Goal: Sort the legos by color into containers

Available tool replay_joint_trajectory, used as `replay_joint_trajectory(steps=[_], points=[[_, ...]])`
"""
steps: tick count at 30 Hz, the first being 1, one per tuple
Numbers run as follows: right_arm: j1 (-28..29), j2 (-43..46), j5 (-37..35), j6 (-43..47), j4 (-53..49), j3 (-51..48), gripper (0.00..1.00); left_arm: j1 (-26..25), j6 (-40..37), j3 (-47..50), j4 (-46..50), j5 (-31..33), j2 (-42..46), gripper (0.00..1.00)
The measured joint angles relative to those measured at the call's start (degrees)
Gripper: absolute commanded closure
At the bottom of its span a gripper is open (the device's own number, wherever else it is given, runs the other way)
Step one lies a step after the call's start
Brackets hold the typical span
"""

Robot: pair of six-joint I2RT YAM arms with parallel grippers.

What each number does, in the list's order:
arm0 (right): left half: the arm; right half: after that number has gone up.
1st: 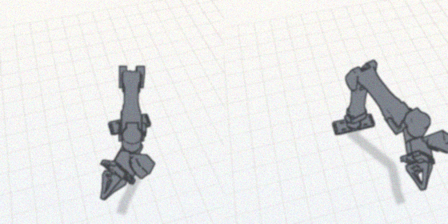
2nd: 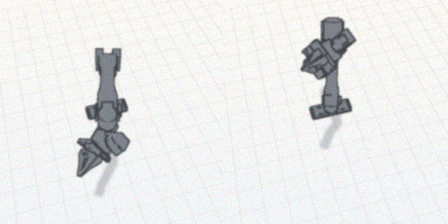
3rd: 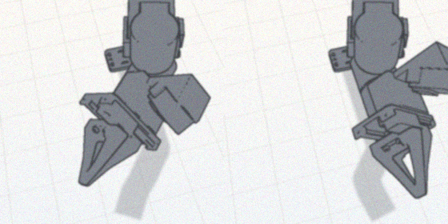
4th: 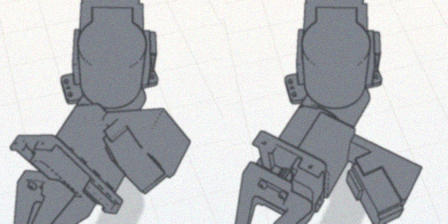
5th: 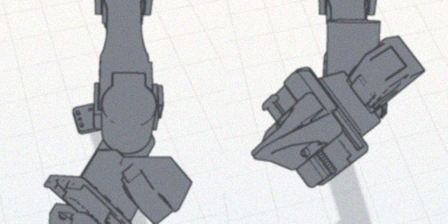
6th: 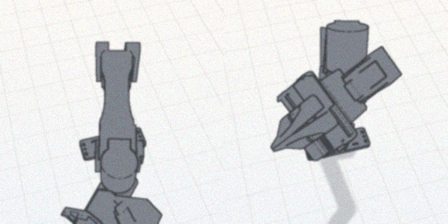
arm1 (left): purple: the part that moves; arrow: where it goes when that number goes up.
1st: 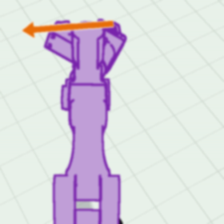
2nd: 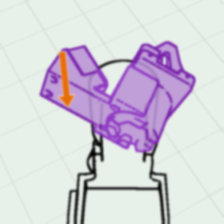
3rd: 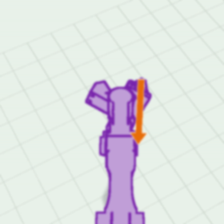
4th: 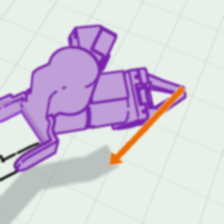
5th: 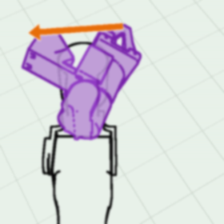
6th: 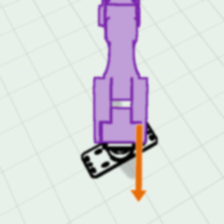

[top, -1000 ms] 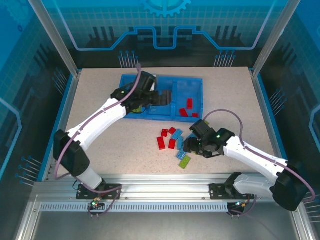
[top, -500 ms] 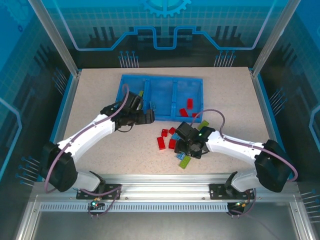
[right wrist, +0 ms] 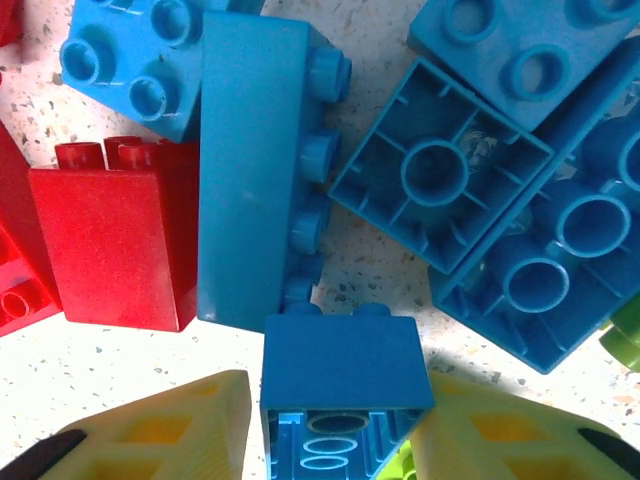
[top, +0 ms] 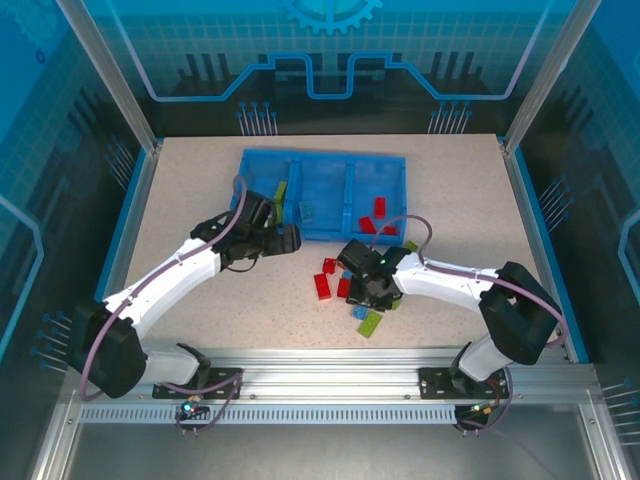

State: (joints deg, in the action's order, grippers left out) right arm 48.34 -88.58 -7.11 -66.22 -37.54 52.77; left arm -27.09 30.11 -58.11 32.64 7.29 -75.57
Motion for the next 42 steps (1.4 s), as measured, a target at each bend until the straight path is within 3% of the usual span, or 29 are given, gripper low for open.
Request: replay_joint_trajectory(steps=[4, 8, 11, 20, 25, 34, 39, 42], points=[[0.0, -0.76, 0.02, 0.26, 0.02, 0.26, 0.55, 0.35, 0.0, 0.2, 0.0, 0.02, 0.44, 0.01], [0.0, -1.05, 0.0, 0.74, -0.33, 0.52, 0.71, 0.44, 0.0, 0.52, 0.0, 0.15, 0.76, 0.01], [0.0, -1.14, -0.2, 1.31, -0.87, 1.64, 0.78, 0.72, 0.0, 0.74, -0.02, 0.39, 1.07, 0.01], [-0.52, -0.7, -0.31, 5.9, -4.94, 11.87, 0.76, 1.46, 0.02, 2.29, 0.02, 0.55, 2.51, 0.01], [-5.57, -1.81, 0.96, 11.28, -4.26, 21.84, 0.76, 1.51, 0.31, 4.39, 0.04, 0.66, 3.3, 0.01], [-12.44, -20.22, 2.67, 19.96, -3.17, 44.39, 0.76, 1.55, 4.9, 10.54, 0.02, 0.09, 5.75, 0.01], [-14.16, -31.04, 3.13, 22.45, -5.95, 56.85, 0.58, 1.38, 7.93, 13.55, -0.17, -1.55, 6.4, 0.01], [-14.69, -34.58, 3.39, 23.76, -7.48, 61.07, 0.29, 0.68, 9.07, 14.05, -0.2, -1.77, 6.43, 0.01]])
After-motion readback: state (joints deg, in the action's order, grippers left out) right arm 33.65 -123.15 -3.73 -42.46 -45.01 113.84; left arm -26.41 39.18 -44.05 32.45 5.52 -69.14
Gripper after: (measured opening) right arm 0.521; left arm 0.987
